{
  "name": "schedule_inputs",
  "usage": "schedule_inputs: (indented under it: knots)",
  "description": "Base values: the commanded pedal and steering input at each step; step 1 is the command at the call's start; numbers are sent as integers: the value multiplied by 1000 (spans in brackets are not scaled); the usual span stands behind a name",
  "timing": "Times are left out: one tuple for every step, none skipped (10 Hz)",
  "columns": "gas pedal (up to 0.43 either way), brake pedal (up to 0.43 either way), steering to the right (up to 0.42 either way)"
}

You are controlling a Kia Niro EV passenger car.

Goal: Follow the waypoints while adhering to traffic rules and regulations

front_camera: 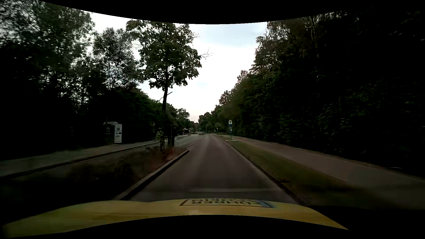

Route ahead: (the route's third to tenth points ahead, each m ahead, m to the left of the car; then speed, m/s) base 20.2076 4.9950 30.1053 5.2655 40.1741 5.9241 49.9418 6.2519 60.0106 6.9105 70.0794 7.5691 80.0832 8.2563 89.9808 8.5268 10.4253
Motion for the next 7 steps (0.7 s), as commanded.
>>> schedule_inputs:
  knots:
    - [79,0,-5]
    - [79,0,-5]
    - [79,0,-6]
    - [79,0,-7]
    - [67,0,-7]
    - [67,0,-8]
    - [67,0,-9]
